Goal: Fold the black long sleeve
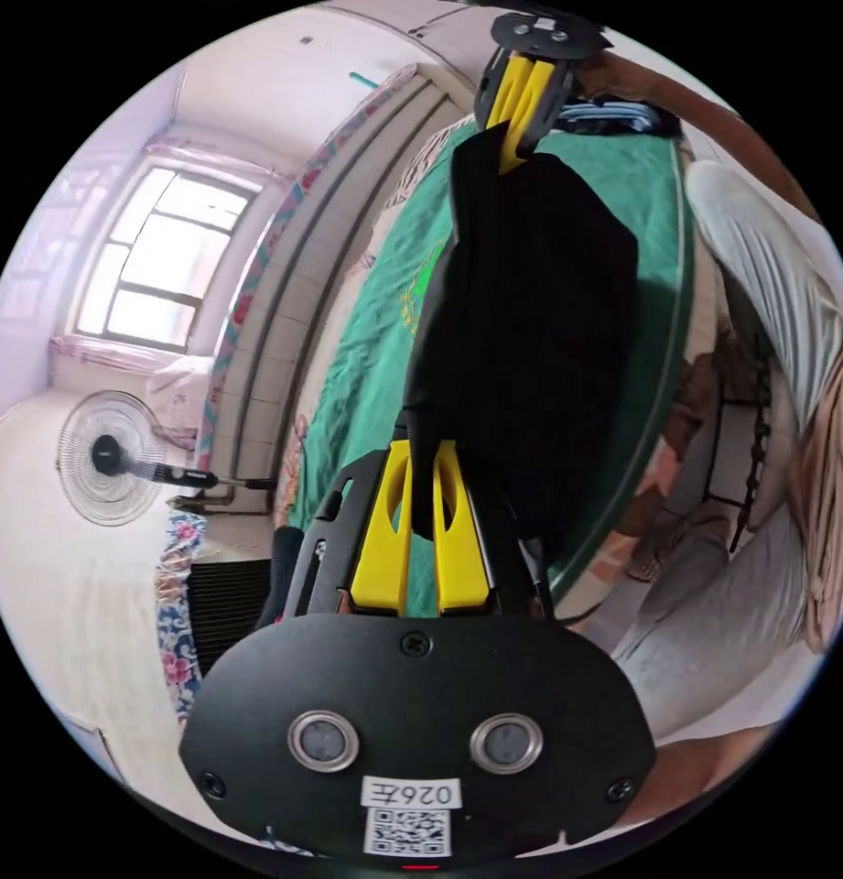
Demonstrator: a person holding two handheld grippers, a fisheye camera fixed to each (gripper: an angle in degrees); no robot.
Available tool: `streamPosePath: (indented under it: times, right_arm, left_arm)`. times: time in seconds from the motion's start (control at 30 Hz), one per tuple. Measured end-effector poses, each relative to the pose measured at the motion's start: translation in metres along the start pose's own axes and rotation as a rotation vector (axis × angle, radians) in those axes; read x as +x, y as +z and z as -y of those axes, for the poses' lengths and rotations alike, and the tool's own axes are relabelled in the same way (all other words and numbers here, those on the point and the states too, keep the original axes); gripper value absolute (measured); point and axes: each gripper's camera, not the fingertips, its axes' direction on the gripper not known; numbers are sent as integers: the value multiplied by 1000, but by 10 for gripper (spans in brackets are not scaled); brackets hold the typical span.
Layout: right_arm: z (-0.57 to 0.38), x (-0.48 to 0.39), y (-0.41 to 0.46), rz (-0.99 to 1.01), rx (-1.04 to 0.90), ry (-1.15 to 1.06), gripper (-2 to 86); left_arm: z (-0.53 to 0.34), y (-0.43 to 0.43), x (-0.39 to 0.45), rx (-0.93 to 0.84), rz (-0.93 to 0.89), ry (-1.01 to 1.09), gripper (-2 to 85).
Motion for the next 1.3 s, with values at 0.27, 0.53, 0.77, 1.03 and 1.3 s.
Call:
streamPosePath:
  times: [0.27,0.53,0.77,1.03,1.3]
  right_arm:
    - [100,121,206,103,-250,83,-11]
    - [104,159,305,86,-280,220,56]
    - [51,188,238,128,7,470,26]
    - [72,161,361,133,-123,451,-9]
    - [67,191,362,179,-46,554,-9]
  left_arm:
    - [42,252,-83,-122,-336,-191,35]
    - [9,361,-119,-22,-571,-502,63]
    - [-41,321,-125,264,-477,-798,-6]
    - [75,440,-24,-120,-466,-517,-9]
    - [108,430,-2,-97,-444,-468,-9]
